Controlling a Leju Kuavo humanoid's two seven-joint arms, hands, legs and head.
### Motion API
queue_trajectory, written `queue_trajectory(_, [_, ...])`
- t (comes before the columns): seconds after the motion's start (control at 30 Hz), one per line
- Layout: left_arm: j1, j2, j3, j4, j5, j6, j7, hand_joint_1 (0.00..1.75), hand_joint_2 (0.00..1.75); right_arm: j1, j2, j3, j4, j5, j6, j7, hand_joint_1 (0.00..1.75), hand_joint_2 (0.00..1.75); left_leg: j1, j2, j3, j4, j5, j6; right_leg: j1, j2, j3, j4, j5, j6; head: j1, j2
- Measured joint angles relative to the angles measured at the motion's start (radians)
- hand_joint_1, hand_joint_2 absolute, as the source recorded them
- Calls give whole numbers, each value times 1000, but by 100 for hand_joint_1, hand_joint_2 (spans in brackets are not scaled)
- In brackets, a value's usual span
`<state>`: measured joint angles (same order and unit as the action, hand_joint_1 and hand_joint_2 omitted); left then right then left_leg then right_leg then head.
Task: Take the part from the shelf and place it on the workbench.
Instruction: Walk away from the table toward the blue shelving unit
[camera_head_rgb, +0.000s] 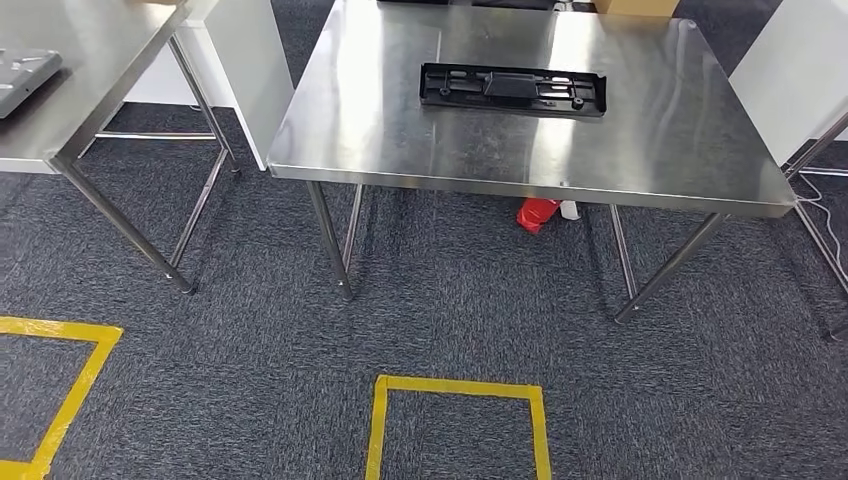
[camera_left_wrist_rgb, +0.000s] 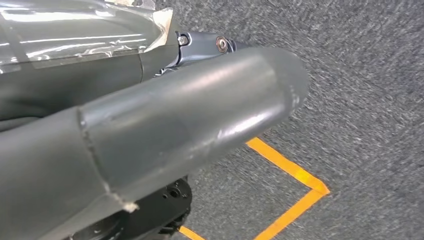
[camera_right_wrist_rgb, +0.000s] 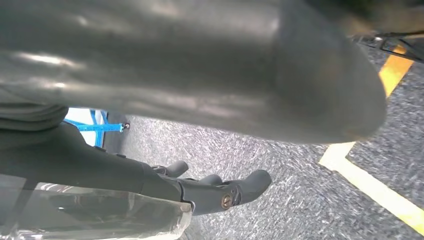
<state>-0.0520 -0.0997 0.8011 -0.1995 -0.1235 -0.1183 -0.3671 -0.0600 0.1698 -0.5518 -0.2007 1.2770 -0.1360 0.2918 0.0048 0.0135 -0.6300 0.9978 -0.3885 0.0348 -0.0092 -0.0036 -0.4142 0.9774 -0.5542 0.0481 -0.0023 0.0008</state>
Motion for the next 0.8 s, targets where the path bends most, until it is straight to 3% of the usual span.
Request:
queue_trajectory(0.03, [-1,0,-1,0,-1,-1,0,0,0,-1,0,0,0,-1,0,0,0,0,-1,1,-2,-2,9,-6,4,1,15,-33,-9,-9,-2,0])
queue_trajectory(0.07, [-1,0,-2,0,-2,-2,0,0,0,-1,-1,-1,0,-2,1,0,0,0,1,1,-2,-3,18,-12,6,2,11,-39,-8,-17,-3,0])
queue_trajectory(0.1, [-1,1,-3,0,-2,-3,0,0,0,-1,-1,-2,1,-4,2,0,0,0,3,-1,-5,-2,18,-18,2,0,4,-37,-1,-27,-4,0])
queue_trajectory(0.13, [0,1,-3,0,-3,-3,0,0,0,0,0,-2,1,-6,3,0,0,0,5,-3,-11,10,-2,-23,0,-2,-2,-36,8,-38,-6,0])
queue_trajectory(0.17, [2,1,-3,1,-3,-4,0,0,0,0,0,-2,2,-7,4,1,0,0,7,-5,-19,40,-41,-28,-3,-4,-11,-37,18,-50,-8,0])
queue_trajectory(0.23, [2,1,-4,2,-5,-4,1,0,0,2,-1,-2,2,-8,3,1,0,0,9,-7,-46,155,-153,-35,0,-8,-33,-36,39,-66,-12,0])
queue_trajectory(0.27, [2,2,-4,2,-6,-4,2,0,0,2,-1,-3,2,-9,3,2,0,0,10,-7,-57,221,-191,-37,3,-10,-46,-34,49,-69,-13,0])
queue_trajectory(0.3, [2,2,-4,2,-8,-4,3,0,0,3,-2,-4,2,-9,3,2,0,0,10,-8,-60,272,-205,-39,6,-11,-58,-30,57,-70,-13,0])
queue_trajectory(0.33, [2,2,-5,2,-10,-4,5,0,0,3,-2,-6,2,-9,3,2,0,0,10,-8,-49,292,-196,-38,8,-11,-71,-24,65,-69,-14,0])
queue_trajectory(0.37, [1,3,-5,2,-12,-3,6,0,0,3,-3,-7,2,-10,3,2,0,0,10,-8,-20,275,-171,-35,9,-11,-84,-16,71,-66,-14,0])
queue_trajectory(0.4, [1,3,-6,2,-12,-3,7,0,0,3,-3,-9,2,-10,3,2,0,0,9,-9,24,224,-144,-31,9,-10,-96,-7,75,-64,-14,0])
queue_trajectory(0.47, [-1,4,-7,2,-13,-3,8,0,0,3,-3,-13,2,-11,3,2,0,0,7,-14,121,85,-129,-19,12,-10,-117,7,82,-55,-14,0])
queue_trajectory(0.53, [-2,6,-10,2,-14,-3,10,0,0,2,-3,-16,2,-11,3,2,0,0,0,-17,161,10,-140,-11,12,-12,-130,14,94,-42,-14,0])
queue_trajectory(0.6, [-2,6,-12,2,-15,-4,13,0,0,1,-3,-18,2,-12,3,3,0,0,-2,-15,154,-9,-133,-2,12,-14,-142,19,105,-28,-14,0])
queue_trajectory(0.63, [-3,5,-13,3,-15,-5,14,0,0,1,-5,-19,2,-13,3,3,0,0,0,-13,147,-19,-125,5,13,-12,-153,29,97,-26,-13,0])
queue_trajectory(0.7, [-5,4,-15,3,-18,-7,15,0,0,2,-7,-23,3,-15,3,3,0,0,5,-8,122,-31,-103,21,12,-6,-185,96,35,-30,-9,0])
queue_trajectory(0.77, [-5,4,-17,3,-21,-8,16,0,0,3,-10,-26,3,-16,3,3,0,0,4,-5,93,-31,-80,26,5,-1,-220,218,-46,-32,-5,0])
queue_trajectory(0.8, [-5,4,-18,4,-21,-8,16,0,0,3,-11,-26,3,-17,3,3,0,0,4,-3,79,-31,-69,24,1,-1,-226,268,-64,-26,-4,0])
